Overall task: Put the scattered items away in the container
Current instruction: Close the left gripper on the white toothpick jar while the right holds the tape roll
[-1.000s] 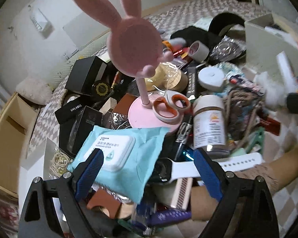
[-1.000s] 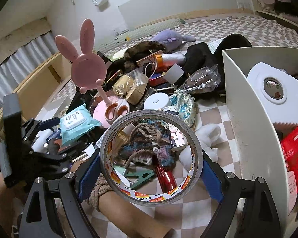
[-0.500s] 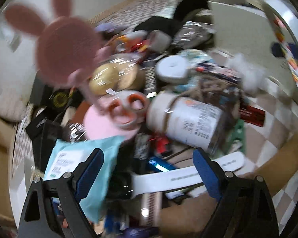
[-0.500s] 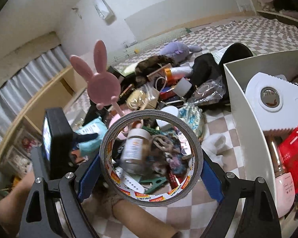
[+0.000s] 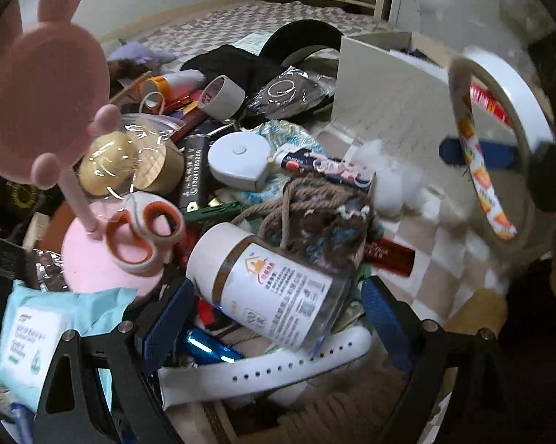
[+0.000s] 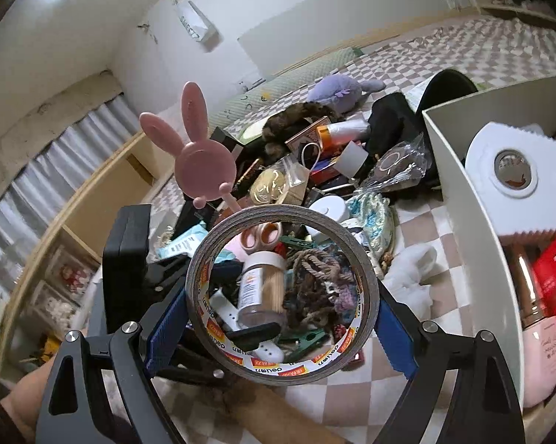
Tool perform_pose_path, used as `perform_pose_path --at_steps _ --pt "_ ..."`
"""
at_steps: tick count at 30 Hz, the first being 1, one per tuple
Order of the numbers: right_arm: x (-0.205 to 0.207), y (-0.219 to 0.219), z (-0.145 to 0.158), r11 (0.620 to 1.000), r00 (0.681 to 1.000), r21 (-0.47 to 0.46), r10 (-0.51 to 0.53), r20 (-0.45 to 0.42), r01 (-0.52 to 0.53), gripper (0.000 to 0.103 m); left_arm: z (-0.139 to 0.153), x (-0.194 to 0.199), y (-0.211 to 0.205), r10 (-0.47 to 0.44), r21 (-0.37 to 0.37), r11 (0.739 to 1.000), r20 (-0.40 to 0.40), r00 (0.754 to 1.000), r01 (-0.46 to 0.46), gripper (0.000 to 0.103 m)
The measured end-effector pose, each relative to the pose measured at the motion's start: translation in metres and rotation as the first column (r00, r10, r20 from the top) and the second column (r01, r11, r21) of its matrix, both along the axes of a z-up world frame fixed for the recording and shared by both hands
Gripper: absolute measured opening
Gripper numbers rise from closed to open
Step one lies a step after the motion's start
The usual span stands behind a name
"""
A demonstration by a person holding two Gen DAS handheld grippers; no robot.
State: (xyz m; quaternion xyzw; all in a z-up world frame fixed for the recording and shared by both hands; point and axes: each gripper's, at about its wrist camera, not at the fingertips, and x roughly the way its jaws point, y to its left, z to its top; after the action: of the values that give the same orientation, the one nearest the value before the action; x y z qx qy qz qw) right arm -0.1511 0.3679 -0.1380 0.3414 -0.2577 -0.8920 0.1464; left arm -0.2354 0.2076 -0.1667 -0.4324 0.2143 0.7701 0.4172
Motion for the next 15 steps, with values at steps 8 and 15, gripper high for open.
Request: perform_pose_path --at_steps 8,15 --pt "-0.002 -0.001 -0.003 1.0 1.0 -0.007 0.009 0.012 -0.009 0.091 0.004 -0.004 0.011 -0.173 -0.053 0.984 -0.028 0.985 0.171 0.093" --pt "-0.004 0.001 -0.004 0.999 1.0 -0.028 0.017 0.02 -0.016 0.091 0.012 0.002 0.027 -0.32 -0.16 0.937 -0.043 0.946 0.31 0.093"
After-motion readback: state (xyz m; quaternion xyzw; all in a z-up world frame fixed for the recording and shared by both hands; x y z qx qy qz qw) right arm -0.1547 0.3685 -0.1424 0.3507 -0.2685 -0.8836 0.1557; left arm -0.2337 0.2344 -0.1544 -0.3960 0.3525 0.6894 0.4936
